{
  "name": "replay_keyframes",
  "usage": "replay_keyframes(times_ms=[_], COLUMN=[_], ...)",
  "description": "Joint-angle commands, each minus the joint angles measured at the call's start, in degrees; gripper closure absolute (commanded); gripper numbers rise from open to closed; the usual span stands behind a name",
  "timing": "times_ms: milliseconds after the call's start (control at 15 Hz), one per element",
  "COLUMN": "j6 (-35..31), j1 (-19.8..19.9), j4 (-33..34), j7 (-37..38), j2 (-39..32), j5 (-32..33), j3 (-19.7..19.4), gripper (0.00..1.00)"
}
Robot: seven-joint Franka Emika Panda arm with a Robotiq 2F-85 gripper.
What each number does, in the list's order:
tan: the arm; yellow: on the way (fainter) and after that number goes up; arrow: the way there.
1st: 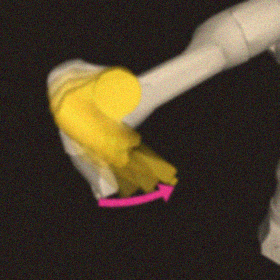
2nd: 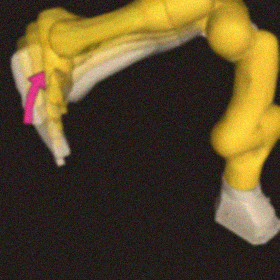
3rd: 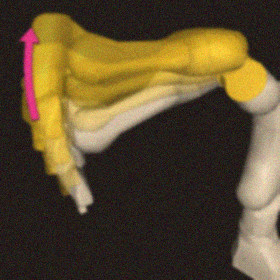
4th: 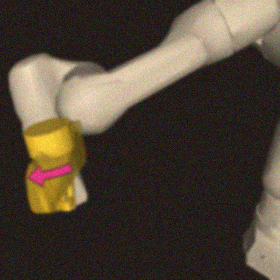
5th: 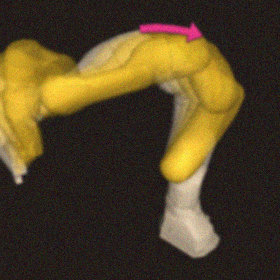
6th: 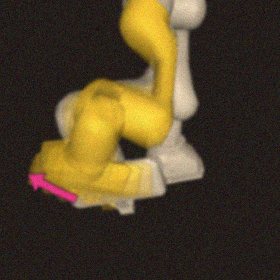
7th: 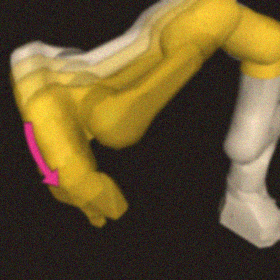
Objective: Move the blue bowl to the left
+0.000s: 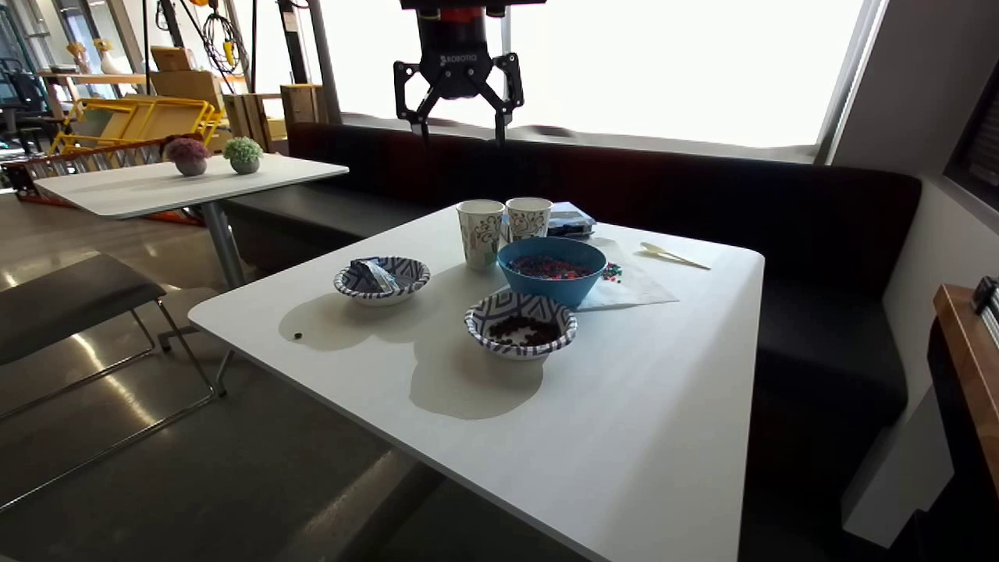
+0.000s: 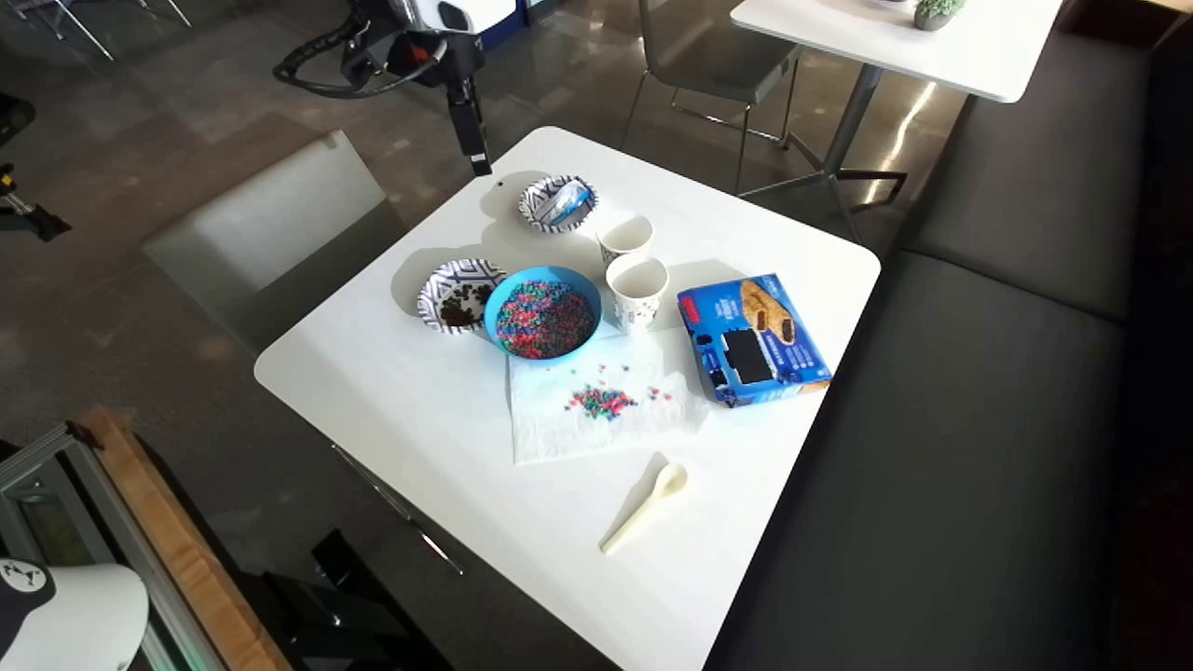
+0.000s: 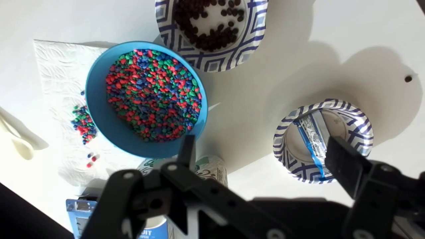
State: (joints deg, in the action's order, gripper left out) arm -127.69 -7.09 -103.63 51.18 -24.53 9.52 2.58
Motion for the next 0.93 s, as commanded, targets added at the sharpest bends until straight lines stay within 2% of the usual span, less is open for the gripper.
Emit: replay_keyframes(times_ms=[0, 867], j6=[0.05, 0.15], j1=[-1.45, -1.5], j4=[0.11, 8.3], j7=[-0.56, -1.71], j2=[0.03, -14.29], j5=[-0.87, -0.78], j3=[-1.6, -5.65], gripper=[0.0, 0.0])
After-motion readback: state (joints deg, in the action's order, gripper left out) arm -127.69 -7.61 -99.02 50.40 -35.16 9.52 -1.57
